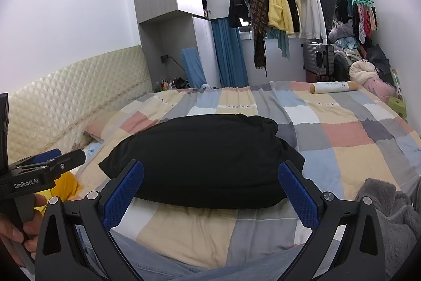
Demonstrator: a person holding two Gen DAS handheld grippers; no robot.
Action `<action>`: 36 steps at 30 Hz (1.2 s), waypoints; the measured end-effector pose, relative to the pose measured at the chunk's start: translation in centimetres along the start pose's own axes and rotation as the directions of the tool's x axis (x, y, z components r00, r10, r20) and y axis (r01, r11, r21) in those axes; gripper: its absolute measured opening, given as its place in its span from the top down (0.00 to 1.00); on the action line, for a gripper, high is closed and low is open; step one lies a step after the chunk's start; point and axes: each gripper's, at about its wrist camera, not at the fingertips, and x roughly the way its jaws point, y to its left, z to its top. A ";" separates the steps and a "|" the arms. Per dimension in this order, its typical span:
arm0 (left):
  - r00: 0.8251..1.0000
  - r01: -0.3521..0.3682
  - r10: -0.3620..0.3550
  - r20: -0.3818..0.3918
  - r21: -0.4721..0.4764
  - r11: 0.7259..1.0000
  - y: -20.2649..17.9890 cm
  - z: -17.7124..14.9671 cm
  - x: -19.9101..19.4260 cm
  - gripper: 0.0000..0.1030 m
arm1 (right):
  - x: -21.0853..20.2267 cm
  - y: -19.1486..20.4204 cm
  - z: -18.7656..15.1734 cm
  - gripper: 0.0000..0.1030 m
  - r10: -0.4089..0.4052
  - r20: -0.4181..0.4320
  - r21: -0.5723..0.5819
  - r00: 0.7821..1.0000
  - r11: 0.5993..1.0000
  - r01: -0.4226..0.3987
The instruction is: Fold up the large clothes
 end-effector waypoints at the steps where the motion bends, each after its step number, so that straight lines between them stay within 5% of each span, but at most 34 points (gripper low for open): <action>1: 1.000 0.000 0.000 0.000 0.000 1.000 0.0 -0.1 0.0 0.00 | 0.0 0.1 0.0 0.00 0.000 -0.001 -0.001 1.000 1.000 0.000; 36: 1.000 -0.019 0.019 -0.019 -0.017 1.000 -0.1 0.0 -0.3 0.00 | 0.1 0.3 0.9 0.00 -0.001 -0.003 -0.005 1.000 1.000 0.001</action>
